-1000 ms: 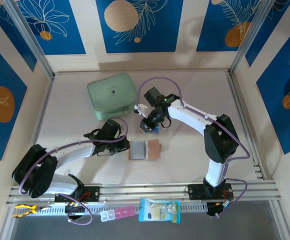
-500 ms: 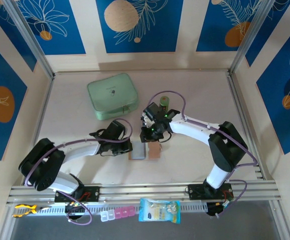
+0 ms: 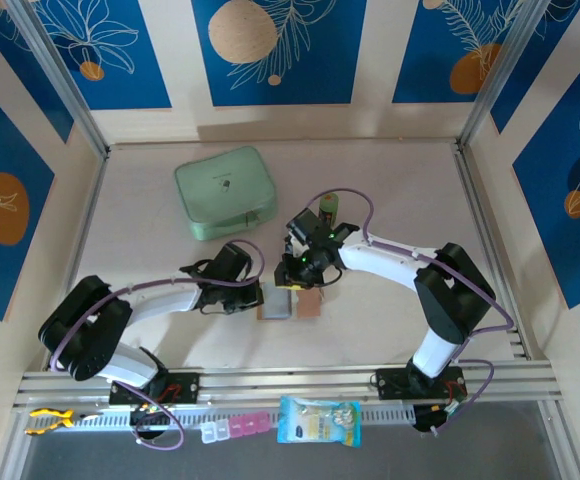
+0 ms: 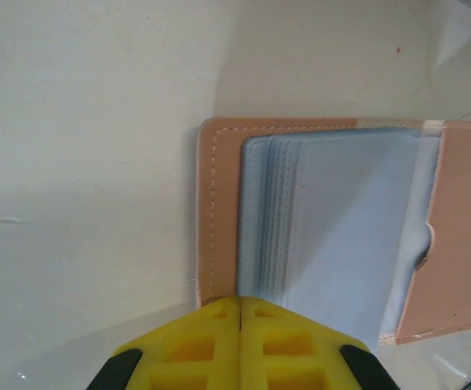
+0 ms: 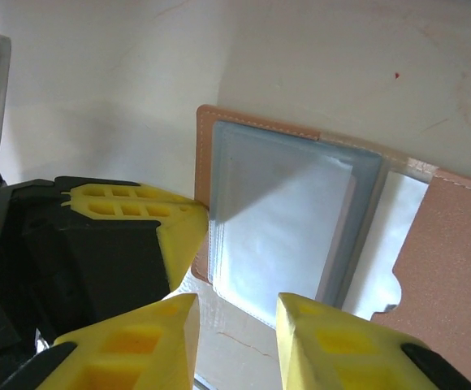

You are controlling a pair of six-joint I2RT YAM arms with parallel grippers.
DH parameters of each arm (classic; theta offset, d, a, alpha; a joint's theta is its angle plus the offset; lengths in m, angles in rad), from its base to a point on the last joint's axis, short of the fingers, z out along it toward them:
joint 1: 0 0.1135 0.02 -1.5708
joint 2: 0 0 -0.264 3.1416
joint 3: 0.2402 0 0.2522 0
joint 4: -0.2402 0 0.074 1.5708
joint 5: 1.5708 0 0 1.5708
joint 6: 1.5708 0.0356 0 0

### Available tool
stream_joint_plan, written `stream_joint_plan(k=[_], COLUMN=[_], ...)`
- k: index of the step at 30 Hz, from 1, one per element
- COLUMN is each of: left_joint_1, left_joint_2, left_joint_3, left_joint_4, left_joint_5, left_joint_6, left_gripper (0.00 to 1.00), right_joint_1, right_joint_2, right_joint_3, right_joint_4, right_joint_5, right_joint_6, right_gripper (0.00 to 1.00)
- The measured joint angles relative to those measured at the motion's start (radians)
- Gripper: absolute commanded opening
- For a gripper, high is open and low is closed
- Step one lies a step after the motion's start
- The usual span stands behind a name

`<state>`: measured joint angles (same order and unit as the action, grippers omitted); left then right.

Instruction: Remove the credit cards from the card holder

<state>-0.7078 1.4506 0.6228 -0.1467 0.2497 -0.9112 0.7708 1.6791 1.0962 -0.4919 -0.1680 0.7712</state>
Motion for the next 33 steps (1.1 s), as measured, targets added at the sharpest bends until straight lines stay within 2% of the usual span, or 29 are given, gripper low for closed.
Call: stream_joint_plan(k=[33], left_joint_1=[-0.002], left_joint_2=[0.000], left_joint_3=[-0.016], left_joint_4=[-0.003], left_joint_5=[-0.015], left_joint_6=[-0.016], left_gripper=[0.00], right_joint_1=[0.019], right_joint_2=[0.111], right_joint_3=[-0.025], right_joint_4=[0.080], right_joint_5=[-0.060], right_joint_6=[0.046], right_gripper=[0.33])
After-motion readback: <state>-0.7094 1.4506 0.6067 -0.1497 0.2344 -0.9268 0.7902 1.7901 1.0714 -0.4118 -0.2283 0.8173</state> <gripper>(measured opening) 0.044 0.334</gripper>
